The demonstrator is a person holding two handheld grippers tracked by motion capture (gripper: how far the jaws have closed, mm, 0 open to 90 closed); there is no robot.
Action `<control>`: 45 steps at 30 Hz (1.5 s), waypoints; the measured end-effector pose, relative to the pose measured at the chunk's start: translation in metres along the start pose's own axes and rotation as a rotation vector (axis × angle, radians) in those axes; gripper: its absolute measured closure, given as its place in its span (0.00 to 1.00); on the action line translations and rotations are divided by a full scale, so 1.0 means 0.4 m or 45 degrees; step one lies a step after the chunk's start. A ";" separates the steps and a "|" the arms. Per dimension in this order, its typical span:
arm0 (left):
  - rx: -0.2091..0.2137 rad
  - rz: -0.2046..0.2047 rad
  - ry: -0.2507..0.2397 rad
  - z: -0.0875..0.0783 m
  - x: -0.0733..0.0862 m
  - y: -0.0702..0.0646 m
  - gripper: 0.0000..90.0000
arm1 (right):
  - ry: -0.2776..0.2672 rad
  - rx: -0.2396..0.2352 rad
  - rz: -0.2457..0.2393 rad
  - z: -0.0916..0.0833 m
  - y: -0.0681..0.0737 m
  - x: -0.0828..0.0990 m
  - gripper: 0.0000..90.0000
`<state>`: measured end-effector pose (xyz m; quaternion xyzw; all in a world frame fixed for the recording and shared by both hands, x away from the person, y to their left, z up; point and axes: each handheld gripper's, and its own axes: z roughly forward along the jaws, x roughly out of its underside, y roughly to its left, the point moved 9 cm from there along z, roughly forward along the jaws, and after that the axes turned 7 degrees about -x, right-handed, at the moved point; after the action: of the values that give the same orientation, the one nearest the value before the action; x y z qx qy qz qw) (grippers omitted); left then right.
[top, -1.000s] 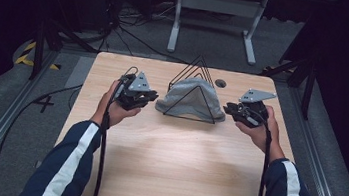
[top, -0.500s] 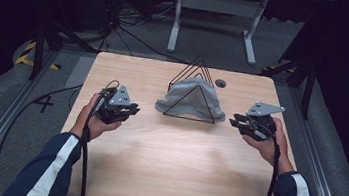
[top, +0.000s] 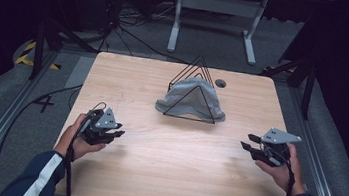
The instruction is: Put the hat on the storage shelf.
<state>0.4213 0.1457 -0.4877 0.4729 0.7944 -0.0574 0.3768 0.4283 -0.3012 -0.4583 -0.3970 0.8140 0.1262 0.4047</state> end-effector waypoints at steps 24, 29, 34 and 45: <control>0.106 -0.244 -0.070 0.031 0.152 -0.066 0.26 | 0.020 -0.038 0.270 0.005 0.015 0.215 0.36; 0.092 -0.259 -0.062 0.032 0.154 -0.066 0.21 | 0.035 -0.045 0.245 0.009 0.020 0.214 0.31; 0.086 -0.266 -0.058 0.032 0.154 -0.065 0.20 | 0.032 -0.030 0.255 0.010 0.016 0.214 0.31; 0.086 -0.268 -0.056 0.032 0.154 -0.065 0.20 | 0.034 -0.022 0.264 0.011 0.012 0.214 0.30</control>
<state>0.3910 0.1692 -0.5440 0.3981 0.8287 -0.1338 0.3700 0.3966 -0.3425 -0.5266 -0.3157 0.8550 0.1691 0.3751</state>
